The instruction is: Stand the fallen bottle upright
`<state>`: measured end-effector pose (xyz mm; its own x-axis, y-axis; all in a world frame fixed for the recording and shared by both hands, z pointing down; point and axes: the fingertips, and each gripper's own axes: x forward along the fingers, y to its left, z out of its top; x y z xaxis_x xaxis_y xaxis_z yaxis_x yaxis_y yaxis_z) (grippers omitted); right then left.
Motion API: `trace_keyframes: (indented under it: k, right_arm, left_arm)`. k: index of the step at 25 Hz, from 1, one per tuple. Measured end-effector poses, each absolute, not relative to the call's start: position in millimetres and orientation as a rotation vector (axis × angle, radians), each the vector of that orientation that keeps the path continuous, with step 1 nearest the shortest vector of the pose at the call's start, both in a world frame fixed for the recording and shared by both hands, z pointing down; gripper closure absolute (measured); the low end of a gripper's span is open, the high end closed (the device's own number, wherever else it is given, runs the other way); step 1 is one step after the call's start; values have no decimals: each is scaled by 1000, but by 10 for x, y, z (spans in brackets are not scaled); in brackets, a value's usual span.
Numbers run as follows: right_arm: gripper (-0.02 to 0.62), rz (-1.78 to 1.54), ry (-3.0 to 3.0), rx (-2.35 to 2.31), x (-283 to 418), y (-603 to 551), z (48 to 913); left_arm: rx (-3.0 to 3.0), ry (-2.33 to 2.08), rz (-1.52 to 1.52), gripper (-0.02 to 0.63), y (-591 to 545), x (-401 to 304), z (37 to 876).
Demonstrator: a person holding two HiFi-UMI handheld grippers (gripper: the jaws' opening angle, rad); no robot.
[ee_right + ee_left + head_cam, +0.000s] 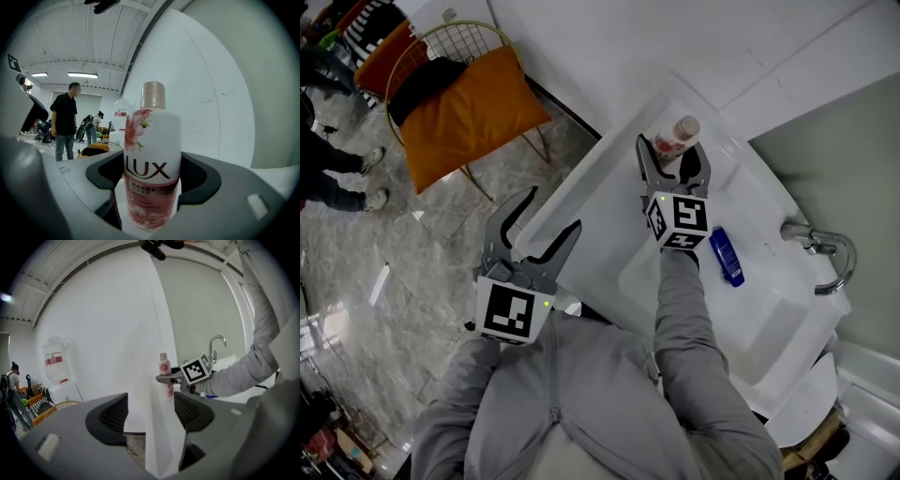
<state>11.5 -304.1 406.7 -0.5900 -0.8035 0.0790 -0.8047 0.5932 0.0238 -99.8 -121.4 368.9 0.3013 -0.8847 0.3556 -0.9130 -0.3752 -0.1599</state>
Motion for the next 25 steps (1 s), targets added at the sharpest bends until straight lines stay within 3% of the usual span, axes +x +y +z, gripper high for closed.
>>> trace_keyframes:
  k: [25]
  right_arm:
    - [247,1,-2687,1449,286,-2800,3848]
  left_arm:
    - [2614,-1621,528,268,-1223,-782,3506]
